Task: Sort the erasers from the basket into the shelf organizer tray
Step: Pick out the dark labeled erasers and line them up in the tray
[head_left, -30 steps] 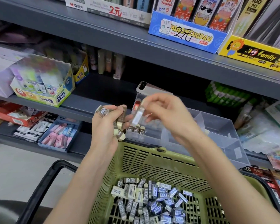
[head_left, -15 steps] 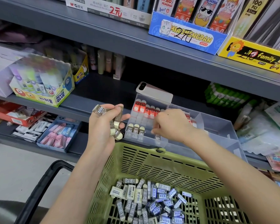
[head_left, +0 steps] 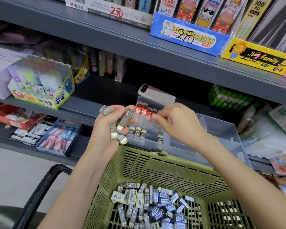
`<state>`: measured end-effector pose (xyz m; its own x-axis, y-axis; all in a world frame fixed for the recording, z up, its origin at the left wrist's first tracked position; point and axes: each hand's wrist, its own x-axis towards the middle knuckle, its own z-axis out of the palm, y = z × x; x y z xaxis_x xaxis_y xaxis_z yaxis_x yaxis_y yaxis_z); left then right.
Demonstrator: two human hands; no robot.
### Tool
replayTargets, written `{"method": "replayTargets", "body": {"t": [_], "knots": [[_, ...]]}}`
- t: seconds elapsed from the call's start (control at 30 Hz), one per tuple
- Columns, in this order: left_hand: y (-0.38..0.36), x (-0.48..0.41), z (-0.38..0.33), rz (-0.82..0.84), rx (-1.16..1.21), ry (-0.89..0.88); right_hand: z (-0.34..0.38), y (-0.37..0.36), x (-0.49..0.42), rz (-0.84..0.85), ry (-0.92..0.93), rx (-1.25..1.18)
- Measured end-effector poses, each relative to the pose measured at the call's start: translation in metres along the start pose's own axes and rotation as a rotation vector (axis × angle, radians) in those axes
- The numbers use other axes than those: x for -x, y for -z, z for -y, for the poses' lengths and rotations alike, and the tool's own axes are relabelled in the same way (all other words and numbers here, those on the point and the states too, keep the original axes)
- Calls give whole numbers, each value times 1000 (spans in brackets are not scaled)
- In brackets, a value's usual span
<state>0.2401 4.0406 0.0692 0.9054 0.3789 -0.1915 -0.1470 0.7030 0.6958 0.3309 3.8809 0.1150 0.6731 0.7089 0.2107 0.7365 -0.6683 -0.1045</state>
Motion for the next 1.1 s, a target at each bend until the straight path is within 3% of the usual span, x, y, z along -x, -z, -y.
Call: {"method": "replayTargets", "body": {"t": [0.1,0.27,0.47,0.7,0.77,0.83,0.93,1.1], "knots": [[-2,1,1,50,-17,20,21,3,-5,-107,21,-355],[-2,2,0,81,-77,26,31,7,-10,32,192,-210],[-8,4,4,148,-94,37,39,8,-10,44,452,-115],[-4,1,6,202,-178,57,30,13,-15,218,488,-116],[-3,-1,4,174,-119,104,23,14,-14,111,420,-187],[0,-3,1,99,-84,121,11,13,-12,8,197,-389],[4,-7,1,-45,-129,75,-3,6,-8,106,-141,-719],[4,-9,3,-167,-170,69,-3,-21,0,248,-237,-459]]}}
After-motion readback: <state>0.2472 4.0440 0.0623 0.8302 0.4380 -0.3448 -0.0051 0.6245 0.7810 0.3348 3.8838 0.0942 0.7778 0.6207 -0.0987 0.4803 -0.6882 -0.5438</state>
